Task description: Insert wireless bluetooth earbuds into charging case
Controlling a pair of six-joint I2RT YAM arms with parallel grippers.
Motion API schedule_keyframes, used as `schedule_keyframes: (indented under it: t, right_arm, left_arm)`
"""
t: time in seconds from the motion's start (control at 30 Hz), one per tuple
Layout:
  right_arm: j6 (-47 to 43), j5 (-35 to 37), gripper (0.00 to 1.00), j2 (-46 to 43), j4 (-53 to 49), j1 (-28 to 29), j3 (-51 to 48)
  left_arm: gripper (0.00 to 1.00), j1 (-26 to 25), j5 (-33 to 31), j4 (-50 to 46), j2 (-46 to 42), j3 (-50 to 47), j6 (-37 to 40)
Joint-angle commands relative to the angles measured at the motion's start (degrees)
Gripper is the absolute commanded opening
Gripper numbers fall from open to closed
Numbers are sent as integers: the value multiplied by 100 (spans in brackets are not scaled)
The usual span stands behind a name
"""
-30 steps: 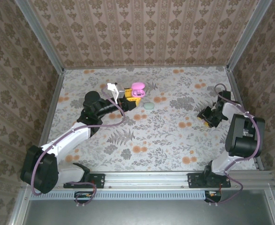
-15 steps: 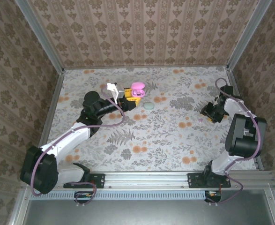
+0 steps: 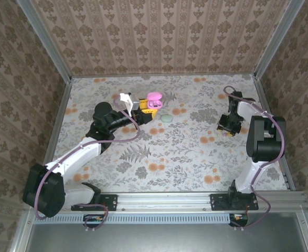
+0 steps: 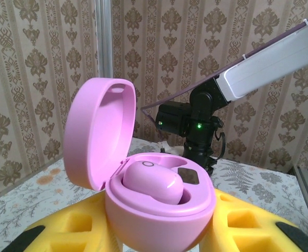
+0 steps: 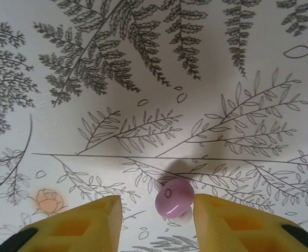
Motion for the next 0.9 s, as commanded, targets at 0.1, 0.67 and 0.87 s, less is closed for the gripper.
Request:
schedule_keyframes:
  t: [0.1, 0.67, 0.87]
  right_arm:
    - [160, 591, 43, 159, -427, 63, 229]
    - [52, 393, 35, 413, -469, 107, 335]
    - [-19, 362, 34, 479, -461, 107, 325]
  left_arm:
    - [26, 44, -23, -53, -207, 125, 142]
    - [26, 71, -7, -34, -201, 107, 130]
    - [26, 79, -13, -34, -208, 102, 131]
